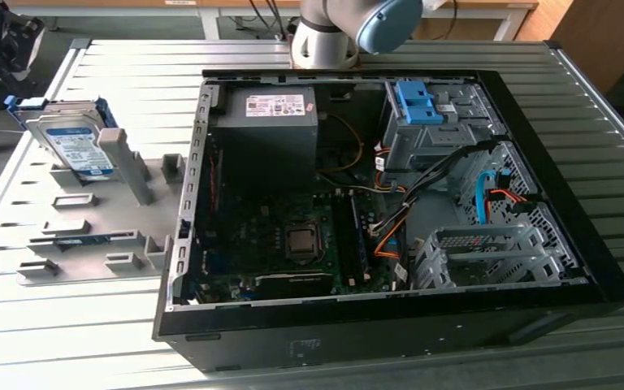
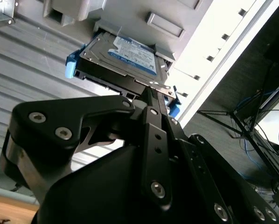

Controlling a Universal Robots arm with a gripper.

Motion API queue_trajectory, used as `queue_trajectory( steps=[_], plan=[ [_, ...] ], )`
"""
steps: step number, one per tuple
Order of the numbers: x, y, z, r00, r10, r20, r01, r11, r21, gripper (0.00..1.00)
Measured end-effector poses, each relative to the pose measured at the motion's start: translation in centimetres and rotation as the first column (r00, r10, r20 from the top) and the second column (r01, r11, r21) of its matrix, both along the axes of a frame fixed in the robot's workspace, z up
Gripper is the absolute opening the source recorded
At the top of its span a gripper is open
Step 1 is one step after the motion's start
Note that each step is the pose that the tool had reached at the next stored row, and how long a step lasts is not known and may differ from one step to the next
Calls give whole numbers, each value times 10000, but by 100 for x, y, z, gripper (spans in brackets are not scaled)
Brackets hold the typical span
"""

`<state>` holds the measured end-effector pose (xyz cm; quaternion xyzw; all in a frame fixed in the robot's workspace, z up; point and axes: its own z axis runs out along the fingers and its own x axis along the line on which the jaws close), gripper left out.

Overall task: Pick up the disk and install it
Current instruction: 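Reach for the disk, then pick up the disk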

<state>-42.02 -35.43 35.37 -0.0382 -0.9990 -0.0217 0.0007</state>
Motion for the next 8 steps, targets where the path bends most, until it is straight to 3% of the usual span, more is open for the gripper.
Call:
queue_trajectory(
  steps=[8],
  plan=[
    [-22, 0, -10, 10000, -1, 0, 1, 10000, 0, 11]
  ],
)
